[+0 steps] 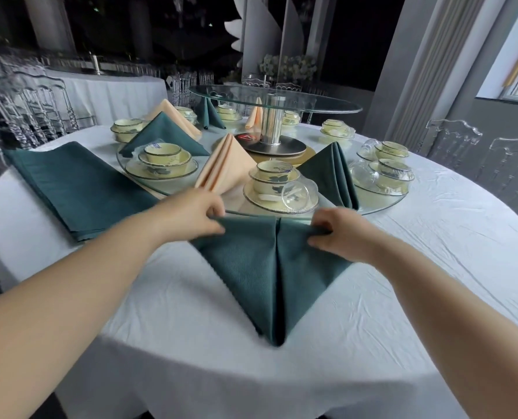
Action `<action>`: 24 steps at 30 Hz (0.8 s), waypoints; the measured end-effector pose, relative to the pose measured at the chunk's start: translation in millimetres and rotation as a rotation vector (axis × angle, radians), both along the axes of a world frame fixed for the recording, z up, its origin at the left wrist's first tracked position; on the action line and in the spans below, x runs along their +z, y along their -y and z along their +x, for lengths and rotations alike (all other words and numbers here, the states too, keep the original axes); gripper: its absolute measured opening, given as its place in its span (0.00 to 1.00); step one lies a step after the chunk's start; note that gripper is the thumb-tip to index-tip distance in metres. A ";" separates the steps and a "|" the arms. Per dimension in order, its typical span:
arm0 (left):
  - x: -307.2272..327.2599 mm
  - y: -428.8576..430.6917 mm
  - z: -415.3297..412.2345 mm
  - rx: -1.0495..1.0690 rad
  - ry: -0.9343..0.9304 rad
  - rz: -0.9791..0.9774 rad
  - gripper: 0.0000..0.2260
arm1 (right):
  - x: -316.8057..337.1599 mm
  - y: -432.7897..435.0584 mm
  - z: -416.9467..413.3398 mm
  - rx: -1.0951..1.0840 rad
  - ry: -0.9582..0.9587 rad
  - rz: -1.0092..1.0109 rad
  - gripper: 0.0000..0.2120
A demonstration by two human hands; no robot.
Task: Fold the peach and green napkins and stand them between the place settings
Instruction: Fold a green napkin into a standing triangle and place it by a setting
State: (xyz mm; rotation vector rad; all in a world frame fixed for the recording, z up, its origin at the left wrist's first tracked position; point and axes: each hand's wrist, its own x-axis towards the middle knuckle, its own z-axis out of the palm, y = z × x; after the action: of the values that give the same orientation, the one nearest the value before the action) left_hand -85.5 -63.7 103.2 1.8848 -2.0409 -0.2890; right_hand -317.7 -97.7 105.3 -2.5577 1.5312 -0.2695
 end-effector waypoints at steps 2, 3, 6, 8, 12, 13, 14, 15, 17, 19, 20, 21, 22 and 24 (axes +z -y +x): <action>17.5 -3.2 3.2 0.111 -0.041 -0.299 0.02 | 16.2 0.2 0.5 0.006 0.128 -0.292 0.06; 23.0 -5.2 5.3 0.133 -0.044 -0.479 0.04 | 21.6 -0.6 1.0 0.029 0.165 -0.440 0.05; 24.0 -15.7 13.9 0.014 0.067 -0.863 0.10 | 22.0 -8.4 3.6 0.118 0.147 -0.743 0.08; 6.4 -23.5 20.2 -0.075 0.107 -0.845 0.08 | 6.2 -15.4 5.4 0.150 0.083 -0.746 0.08; -61.3 -44.8 28.0 -0.186 0.046 -0.590 0.09 | -46.4 -30.5 -0.5 0.273 0.021 -0.526 0.09; -76.9 -51.7 28.7 -0.209 0.028 -0.513 0.11 | -58.5 -35.0 -3.1 0.284 -0.009 -0.446 0.12; -87.0 -58.8 28.2 -0.220 -0.002 -0.425 0.13 | -67.2 -39.7 -4.9 0.294 -0.024 -0.344 0.16; -94.8 -63.8 28.7 -0.215 -0.057 -0.352 0.18 | -71.7 -44.1 -6.3 0.296 -0.021 -0.251 0.23; -103.9 -70.3 28.2 -0.161 -0.161 -0.287 0.34 | -76.5 -48.1 -8.8 0.292 -0.006 -0.160 0.35; -104.5 -71.3 24.4 -0.093 -0.182 -0.298 0.37 | -74.0 -48.2 -5.6 0.225 0.071 -0.217 0.37; -105.1 -70.0 22.2 -0.056 -0.170 -0.304 0.32 | -72.9 -47.4 -0.6 0.190 0.110 -0.251 0.36; -104.7 -68.8 19.2 -0.023 -0.151 -0.312 0.26 | -71.3 -47.5 5.2 0.172 0.144 -0.272 0.34; -103.6 -67.0 15.9 -0.011 -0.138 -0.331 0.20 | -71.1 -47.0 12.2 0.182 0.180 -0.277 0.33; -103.2 -63.6 10.8 -0.005 -0.150 -0.375 0.12 | -74.2 -45.7 25.5 0.249 0.178 -0.279 0.28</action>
State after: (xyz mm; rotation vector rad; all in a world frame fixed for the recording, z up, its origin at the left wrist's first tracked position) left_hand -74.7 -0.1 0.0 1.5817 -1.8488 -0.0409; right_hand -292.1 -52.0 31.1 -2.8068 1.1695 -0.7015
